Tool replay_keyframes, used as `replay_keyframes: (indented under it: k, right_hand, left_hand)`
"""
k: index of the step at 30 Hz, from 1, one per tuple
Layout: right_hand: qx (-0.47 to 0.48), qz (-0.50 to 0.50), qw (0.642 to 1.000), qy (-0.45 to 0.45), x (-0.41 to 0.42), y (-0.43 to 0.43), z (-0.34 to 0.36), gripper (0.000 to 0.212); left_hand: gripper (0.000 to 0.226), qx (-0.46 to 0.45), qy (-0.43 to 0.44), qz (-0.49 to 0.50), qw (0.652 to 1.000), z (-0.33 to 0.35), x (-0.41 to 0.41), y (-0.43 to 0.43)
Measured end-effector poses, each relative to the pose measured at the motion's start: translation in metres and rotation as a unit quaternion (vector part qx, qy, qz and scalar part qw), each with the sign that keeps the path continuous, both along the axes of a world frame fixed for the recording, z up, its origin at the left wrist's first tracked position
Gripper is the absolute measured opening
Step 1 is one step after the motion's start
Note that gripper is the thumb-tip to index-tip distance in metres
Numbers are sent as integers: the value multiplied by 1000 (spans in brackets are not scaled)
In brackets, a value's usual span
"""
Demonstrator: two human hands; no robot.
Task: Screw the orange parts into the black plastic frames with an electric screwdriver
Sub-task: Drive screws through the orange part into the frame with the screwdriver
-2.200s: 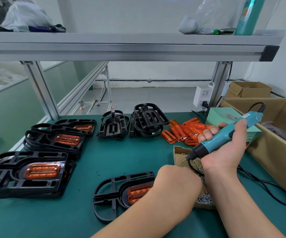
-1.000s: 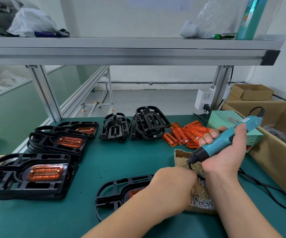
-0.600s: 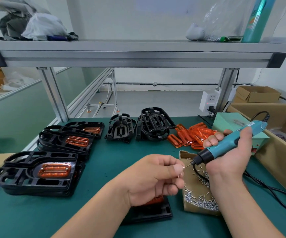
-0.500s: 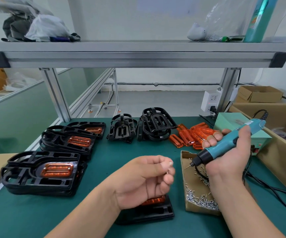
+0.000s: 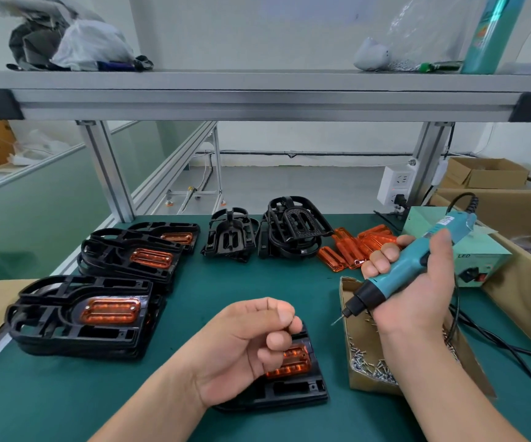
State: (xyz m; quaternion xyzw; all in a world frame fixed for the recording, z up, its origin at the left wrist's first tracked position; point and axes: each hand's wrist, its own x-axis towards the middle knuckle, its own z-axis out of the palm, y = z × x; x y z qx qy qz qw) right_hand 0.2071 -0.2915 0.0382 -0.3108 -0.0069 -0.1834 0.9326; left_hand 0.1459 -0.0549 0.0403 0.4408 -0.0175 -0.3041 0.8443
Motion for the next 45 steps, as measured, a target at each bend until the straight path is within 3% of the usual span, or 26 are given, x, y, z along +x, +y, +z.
replay_keyframes:
  k: [6,11,45]
  right_hand:
    - [10,28,999,-17,-8,12,3,46]
    - [25,39,998,-40,-14,19,7,47]
    - [19,55,998,-33,-22,32,7,48]
  left_hand:
    - [7,125,-75,32,989,-3,-5,-8]
    - [9,169,-100,30,980,-8,-7,-12]
    - [9,194,-112,52,973,-10,-12,-17]
